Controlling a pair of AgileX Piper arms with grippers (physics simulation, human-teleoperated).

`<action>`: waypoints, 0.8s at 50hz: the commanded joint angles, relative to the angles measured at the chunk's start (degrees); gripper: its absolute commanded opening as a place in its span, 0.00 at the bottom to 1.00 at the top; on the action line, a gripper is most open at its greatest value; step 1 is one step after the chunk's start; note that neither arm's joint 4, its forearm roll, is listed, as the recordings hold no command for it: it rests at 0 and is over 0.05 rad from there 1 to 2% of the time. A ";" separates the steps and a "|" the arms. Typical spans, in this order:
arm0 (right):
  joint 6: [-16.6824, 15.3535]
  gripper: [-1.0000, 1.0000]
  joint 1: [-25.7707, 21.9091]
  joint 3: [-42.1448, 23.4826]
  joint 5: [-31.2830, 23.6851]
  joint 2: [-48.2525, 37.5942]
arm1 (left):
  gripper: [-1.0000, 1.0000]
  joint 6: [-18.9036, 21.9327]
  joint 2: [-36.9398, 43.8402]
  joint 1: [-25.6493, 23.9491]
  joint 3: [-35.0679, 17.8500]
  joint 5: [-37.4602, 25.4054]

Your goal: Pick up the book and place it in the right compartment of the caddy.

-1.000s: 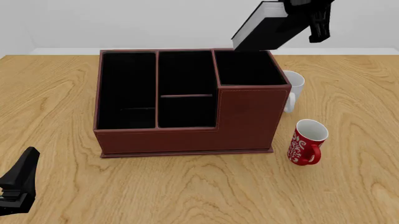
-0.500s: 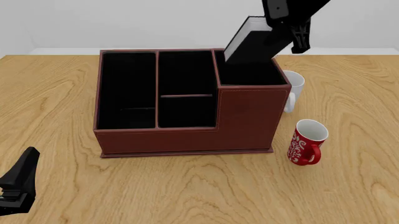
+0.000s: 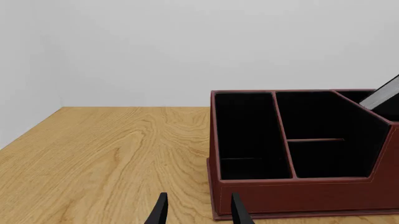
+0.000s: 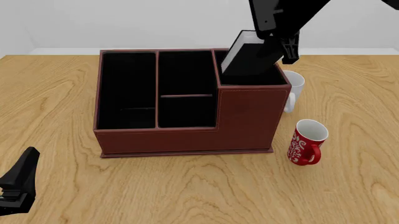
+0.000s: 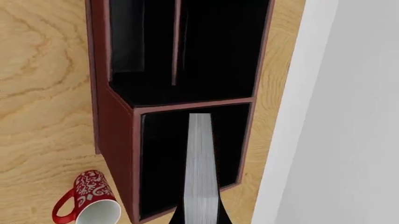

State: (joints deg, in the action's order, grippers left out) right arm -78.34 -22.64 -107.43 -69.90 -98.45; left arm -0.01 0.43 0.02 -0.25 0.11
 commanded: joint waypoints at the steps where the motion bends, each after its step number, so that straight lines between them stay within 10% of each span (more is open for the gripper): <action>1: 1.22 0.00 0.75 0.04 0.00 -1.03 | 1.00 -0.02 -0.01 0.00 0.00 0.00; 40: 3.66 0.00 0.60 -2.11 0.00 -7.12 | 1.00 -0.01 -0.01 0.01 0.00 0.00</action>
State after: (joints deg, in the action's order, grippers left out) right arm -76.10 -22.49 -108.63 -69.90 -104.25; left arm -0.01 0.42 0.02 -0.25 0.11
